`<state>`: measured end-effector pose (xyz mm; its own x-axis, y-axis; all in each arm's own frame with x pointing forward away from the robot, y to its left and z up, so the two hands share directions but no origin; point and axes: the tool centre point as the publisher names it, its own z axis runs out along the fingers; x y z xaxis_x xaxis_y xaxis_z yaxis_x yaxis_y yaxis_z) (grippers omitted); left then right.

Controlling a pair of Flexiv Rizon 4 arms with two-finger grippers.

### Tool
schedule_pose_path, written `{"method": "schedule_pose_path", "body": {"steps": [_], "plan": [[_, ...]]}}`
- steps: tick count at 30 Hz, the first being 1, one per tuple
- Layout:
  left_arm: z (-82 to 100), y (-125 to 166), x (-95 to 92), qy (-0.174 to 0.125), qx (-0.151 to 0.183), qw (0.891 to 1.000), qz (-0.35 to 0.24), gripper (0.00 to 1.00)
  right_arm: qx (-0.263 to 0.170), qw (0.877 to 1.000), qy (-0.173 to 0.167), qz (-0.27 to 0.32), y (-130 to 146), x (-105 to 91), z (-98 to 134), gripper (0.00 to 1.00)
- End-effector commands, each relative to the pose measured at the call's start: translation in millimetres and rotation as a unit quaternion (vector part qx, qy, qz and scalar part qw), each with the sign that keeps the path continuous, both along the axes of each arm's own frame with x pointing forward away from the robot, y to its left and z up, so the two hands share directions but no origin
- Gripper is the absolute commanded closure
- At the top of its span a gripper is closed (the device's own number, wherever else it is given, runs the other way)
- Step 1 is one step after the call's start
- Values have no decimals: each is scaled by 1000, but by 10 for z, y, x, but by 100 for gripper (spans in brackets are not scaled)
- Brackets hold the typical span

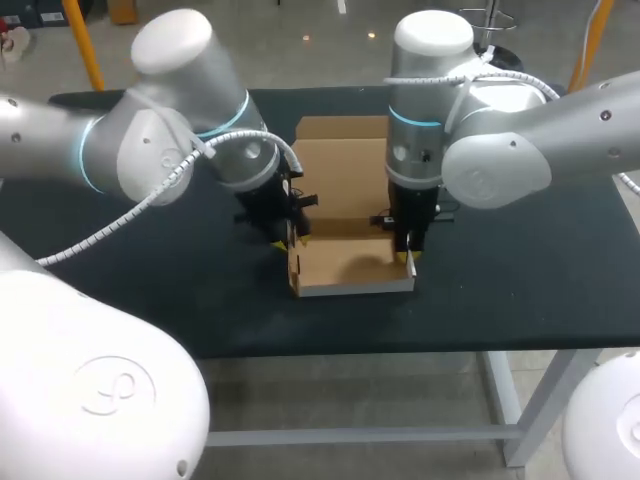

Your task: Assemble the packaging by folding the flat box into shape, placing the metal phone stand inside, and closing the box properly

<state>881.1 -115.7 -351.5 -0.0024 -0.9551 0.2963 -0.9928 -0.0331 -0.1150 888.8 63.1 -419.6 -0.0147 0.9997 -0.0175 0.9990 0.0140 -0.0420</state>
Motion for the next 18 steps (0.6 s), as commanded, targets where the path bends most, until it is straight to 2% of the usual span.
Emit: {"method": "schedule_pose_path", "body": {"steps": [1,6,8,9,12,14,18], "plan": [[125,123,-130,-13,45,999,15,44,-1,1000,2,0,15,9,7,100],[166,405,-182,-19,-1,999,29,42,-1,1000,2,0,15,9,7,100],[161,521,-198,-17,-23,999,31,35,-1,1000,2,0,15,9,7,100],[157,576,-206,-17,-35,999,31,35,-1,1000,2,0,15,9,7,100],[133,720,-215,-17,-66,997,25,39,-1,1000,2,0,15,9,7,100],[111,795,-223,-16,-81,996,22,47,-1,1000,2,0,15,9,7,100],[61,926,-238,-20,-107,994,17,42,-1,1000,2,0,15,9,7,100]]}}
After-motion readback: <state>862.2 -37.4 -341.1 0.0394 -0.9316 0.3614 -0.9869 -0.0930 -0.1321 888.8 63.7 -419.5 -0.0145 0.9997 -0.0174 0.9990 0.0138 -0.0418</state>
